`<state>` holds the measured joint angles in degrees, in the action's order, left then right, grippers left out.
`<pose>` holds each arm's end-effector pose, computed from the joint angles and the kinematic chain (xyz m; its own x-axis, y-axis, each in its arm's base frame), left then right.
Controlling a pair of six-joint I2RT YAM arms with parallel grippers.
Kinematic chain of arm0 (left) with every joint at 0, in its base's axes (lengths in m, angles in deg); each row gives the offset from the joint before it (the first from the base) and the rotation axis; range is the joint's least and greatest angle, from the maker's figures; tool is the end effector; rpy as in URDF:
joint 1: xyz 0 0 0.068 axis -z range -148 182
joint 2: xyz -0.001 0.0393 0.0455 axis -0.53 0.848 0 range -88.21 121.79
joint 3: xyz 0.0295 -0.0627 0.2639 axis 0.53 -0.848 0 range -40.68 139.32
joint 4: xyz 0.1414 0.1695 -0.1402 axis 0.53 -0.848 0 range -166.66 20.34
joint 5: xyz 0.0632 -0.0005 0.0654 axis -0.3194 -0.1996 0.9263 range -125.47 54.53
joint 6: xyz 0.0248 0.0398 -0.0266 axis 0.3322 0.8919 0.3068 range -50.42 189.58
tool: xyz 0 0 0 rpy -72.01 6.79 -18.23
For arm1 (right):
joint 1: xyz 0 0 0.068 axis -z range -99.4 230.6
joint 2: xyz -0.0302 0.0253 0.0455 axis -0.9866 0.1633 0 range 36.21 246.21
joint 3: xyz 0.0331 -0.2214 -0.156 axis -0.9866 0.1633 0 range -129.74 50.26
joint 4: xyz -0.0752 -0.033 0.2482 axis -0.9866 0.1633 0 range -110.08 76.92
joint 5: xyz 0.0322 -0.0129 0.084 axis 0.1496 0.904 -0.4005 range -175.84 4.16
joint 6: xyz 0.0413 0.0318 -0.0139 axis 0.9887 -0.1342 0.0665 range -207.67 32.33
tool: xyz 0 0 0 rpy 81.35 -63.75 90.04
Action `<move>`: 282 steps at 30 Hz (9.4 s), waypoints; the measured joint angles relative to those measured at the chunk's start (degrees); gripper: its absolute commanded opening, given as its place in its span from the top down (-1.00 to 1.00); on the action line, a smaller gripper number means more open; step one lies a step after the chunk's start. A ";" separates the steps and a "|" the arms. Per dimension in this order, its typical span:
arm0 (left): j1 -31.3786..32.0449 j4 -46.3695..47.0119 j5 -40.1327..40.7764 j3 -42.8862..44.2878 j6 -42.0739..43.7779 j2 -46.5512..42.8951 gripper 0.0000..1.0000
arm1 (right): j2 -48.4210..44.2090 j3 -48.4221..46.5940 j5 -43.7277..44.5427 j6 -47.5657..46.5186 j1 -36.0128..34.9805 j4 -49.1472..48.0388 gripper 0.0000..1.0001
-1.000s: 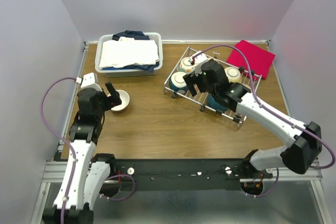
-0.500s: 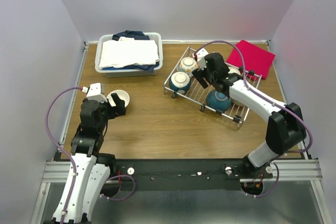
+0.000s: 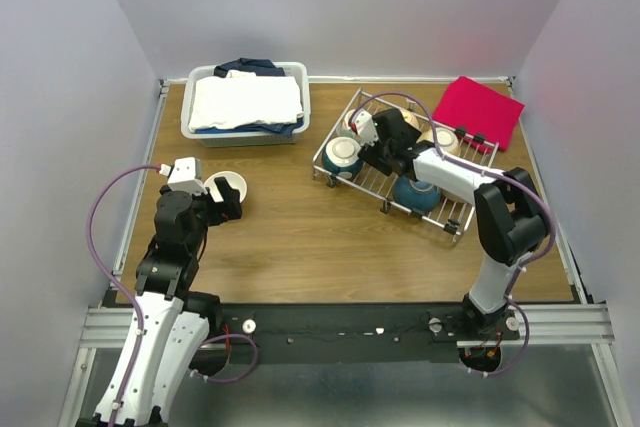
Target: Unload the bowls from the dish rack
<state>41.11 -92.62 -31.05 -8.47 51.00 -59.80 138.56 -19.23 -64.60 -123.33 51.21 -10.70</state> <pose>0.1305 -0.0183 0.2793 -0.3346 -0.2683 -0.9034 -0.0220 0.9606 -0.2771 0.3498 0.1822 0.2169 -0.3455 -0.8182 -0.4596 -0.5232 0.5745 -0.6294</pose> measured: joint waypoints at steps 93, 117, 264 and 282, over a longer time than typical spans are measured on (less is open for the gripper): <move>0.42 0.09 1.09 0.00 0.13 1.25 -0.98 | 8.41 -3.48 19.08 -7.85 -4.17 -8.87 -0.87; 0.52 0.09 1.60 0.00 -0.13 2.58 -0.98 | 9.53 -2.25 6.88 -8.96 -0.37 -15.58 -0.90; 19.52 46.80 -14.14 4.63 -35.30 39.34 1.00 | -28.57 24.72 -51.25 86.25 -0.59 -38.25 -0.27; 17.79 11.15 4.17 9.18 -18.64 28.39 1.00 | -36.92 21.24 -43.85 69.90 -1.01 -20.87 -1.00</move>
<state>58.90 -81.47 -26.87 0.71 32.35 -31.41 101.64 2.01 -108.45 -53.43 50.21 -31.57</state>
